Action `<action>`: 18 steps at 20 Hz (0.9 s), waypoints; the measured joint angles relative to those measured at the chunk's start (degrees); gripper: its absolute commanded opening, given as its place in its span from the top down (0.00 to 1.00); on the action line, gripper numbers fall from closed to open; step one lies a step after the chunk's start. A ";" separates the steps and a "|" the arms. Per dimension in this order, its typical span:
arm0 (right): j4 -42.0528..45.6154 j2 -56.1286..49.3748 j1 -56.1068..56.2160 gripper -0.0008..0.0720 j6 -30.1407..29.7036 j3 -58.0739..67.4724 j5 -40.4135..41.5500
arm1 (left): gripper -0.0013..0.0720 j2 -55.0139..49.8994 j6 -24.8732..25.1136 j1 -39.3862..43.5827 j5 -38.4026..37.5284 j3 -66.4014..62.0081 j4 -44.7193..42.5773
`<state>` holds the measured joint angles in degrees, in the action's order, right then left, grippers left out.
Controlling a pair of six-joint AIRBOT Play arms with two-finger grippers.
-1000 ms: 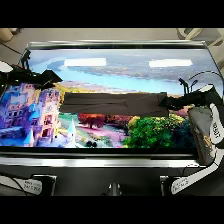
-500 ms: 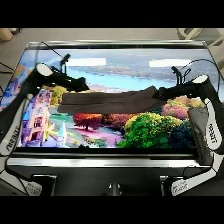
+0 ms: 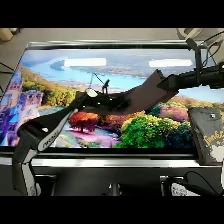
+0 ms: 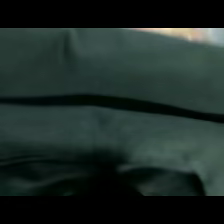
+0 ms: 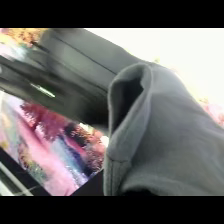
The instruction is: Fold the shirts.
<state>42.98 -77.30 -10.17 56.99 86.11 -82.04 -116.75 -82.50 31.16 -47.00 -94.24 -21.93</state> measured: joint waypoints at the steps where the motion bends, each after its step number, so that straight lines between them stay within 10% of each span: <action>1: 0.42 1.81 0.04 0.95 0.13 0.00 -0.15 | 0.95 -1.01 0.00 2.25 2.01 -0.04 2.75; 6: 3.48 4.46 0.09 0.96 0.66 0.00 -0.11 | 0.95 -0.63 2.08 3.96 6.54 -0.15 6.08; 17: -4.74 -15.50 22.75 0.95 -1.97 0.07 17.05 | 0.95 30.64 -2.21 -23.71 -2.29 -0.24 -25.18; 18: -7.28 -18.43 25.42 0.76 -2.73 0.07 19.34 | 0.95 33.11 -2.21 -25.09 -3.10 -0.22 -26.91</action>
<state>35.70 -95.72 15.25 54.26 86.17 -62.70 -83.64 -84.71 6.07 -50.11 -94.45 -48.84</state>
